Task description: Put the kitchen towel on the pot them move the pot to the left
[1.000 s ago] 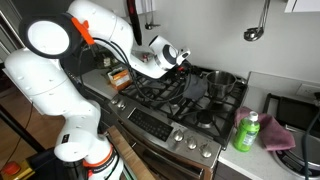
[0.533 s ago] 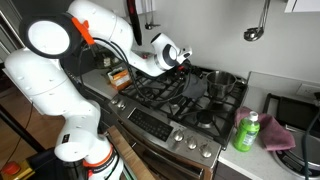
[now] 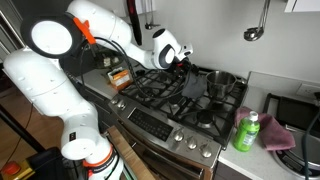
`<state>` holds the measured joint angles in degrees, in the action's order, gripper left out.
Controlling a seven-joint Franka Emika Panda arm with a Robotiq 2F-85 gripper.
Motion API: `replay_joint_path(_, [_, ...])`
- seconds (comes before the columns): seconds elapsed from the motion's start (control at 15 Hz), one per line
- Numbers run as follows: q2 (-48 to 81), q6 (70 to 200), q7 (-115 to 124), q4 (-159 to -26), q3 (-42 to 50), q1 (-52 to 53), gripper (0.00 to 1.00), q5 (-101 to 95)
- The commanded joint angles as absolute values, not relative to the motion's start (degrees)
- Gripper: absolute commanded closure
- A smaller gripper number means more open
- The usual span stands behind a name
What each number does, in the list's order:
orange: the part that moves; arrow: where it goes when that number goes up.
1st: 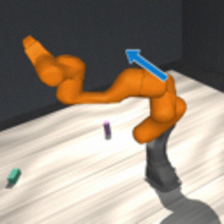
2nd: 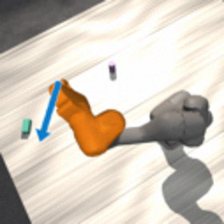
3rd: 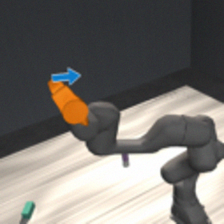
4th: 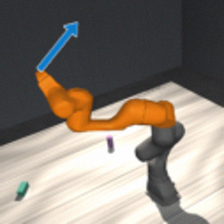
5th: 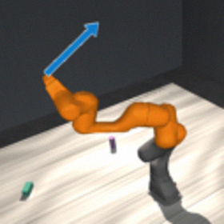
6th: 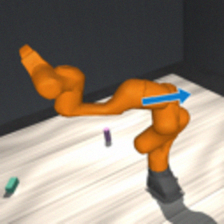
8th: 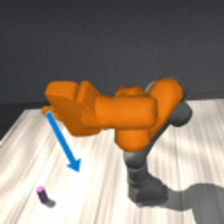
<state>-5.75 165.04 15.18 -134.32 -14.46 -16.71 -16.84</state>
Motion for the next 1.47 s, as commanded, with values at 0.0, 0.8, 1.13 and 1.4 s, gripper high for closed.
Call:
replay_joint_path(0.0, [-6.4, 166.51, 4.02, -135.48, -10.61, -10.86, 0.0, -2.93])
replay_joint_path(0.8, [-5.02, 159.56, 19.2, -130.96, -8.29, -12.59, 0.0, -2.81])
replay_joint_path(1.13, [-2.24, 154.45, 20.39, -126.99, -8.39, -11.81, 0.0, -4.48])
replay_joint_path(1.4, [0.24, 149.64, 19.69, -123.71, -4.05, -6.44, 0.0, -4.52])
